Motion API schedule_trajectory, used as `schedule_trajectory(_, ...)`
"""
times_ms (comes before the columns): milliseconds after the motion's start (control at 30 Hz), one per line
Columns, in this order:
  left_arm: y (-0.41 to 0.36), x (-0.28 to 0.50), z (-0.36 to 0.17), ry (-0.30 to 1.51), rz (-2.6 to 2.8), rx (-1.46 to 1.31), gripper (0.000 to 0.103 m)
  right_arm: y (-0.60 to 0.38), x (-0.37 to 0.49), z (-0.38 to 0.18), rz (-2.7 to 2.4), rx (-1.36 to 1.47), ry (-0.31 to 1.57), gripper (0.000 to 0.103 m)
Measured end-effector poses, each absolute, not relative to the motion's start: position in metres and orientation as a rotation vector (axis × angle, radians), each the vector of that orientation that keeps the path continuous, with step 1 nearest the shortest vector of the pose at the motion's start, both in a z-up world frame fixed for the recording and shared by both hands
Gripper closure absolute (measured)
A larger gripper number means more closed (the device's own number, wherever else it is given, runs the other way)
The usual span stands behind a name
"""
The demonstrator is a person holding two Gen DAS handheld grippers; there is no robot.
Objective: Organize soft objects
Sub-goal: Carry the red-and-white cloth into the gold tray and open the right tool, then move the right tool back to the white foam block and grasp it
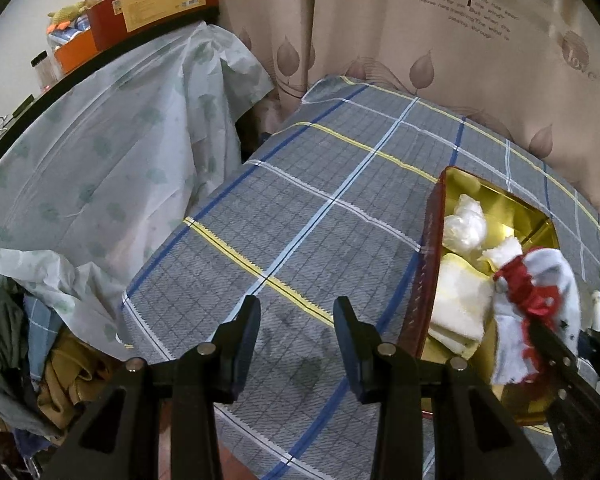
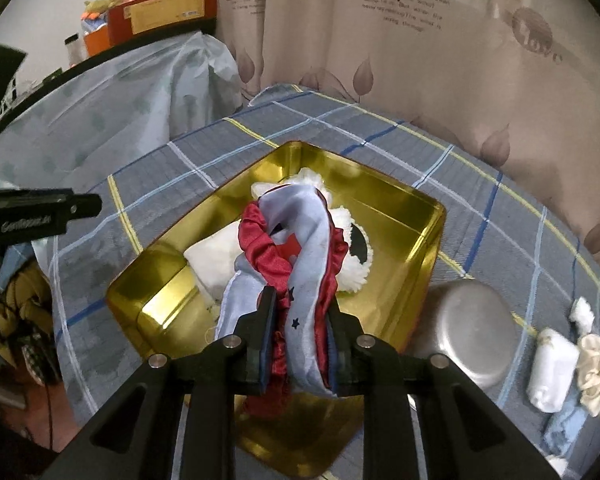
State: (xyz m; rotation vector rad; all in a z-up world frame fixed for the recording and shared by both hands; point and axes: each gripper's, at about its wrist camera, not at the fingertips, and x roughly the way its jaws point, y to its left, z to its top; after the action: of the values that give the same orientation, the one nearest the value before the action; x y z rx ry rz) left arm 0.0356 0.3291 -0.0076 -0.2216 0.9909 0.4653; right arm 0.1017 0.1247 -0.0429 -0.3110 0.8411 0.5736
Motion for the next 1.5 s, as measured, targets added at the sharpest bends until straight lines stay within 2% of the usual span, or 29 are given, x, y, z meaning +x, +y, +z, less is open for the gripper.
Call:
schedule_trajectory(267,0.326,0.036,-0.008,0.993,0.459,-0.219,0.064,0.136,0.110,-0.052,0.549,-0.310,0.858,0.073)
schedule_trajectory(333,0.326,0.036,-0.008,0.988,0.454,-0.218,0.064,0.134,0.109,-0.051,0.549,-0.296,0.846,0.052)
schedule_trajectory(400,0.325,0.037,-0.009,0.994,0.452,-0.220,0.064,0.130,0.106,-0.047,0.554,-0.278,0.832,0.039)
schedule_trajectory(567,0.323,0.038,-0.010,0.998,0.450,-0.215,0.064,0.125,0.101,-0.035,0.560,-0.269,0.802,0.038)
schedule_trajectory(700,0.323,0.037,-0.011,0.996,0.457,-0.217,0.064,0.109,0.088,-0.019,0.567,-0.237,0.762,0.028)
schedule_trajectory(867,0.322,0.038,-0.014,1.009,0.455,-0.216,0.064,0.071,0.063,-0.005,0.520,-0.267,0.711,0.027)
schedule_trajectory(933,0.322,0.039,-0.015,1.014,0.457,-0.217,0.064,0.051,0.056,-0.003,0.496,-0.270,0.716,0.018)
schedule_trajectory(1000,0.319,0.039,-0.016,1.015,0.451,-0.209,0.064,0.026,0.048,-0.003,0.455,-0.267,0.722,0.015)
schedule_trajectory(1300,0.310,0.037,-0.015,1.018,0.432,-0.196,0.064,-0.100,0.035,-0.019,0.194,-0.165,0.805,0.015)
schedule_trajectory(1500,0.302,0.037,-0.009,1.004,0.434,-0.169,0.064,-0.147,0.034,-0.041,0.083,-0.125,0.855,0.013)
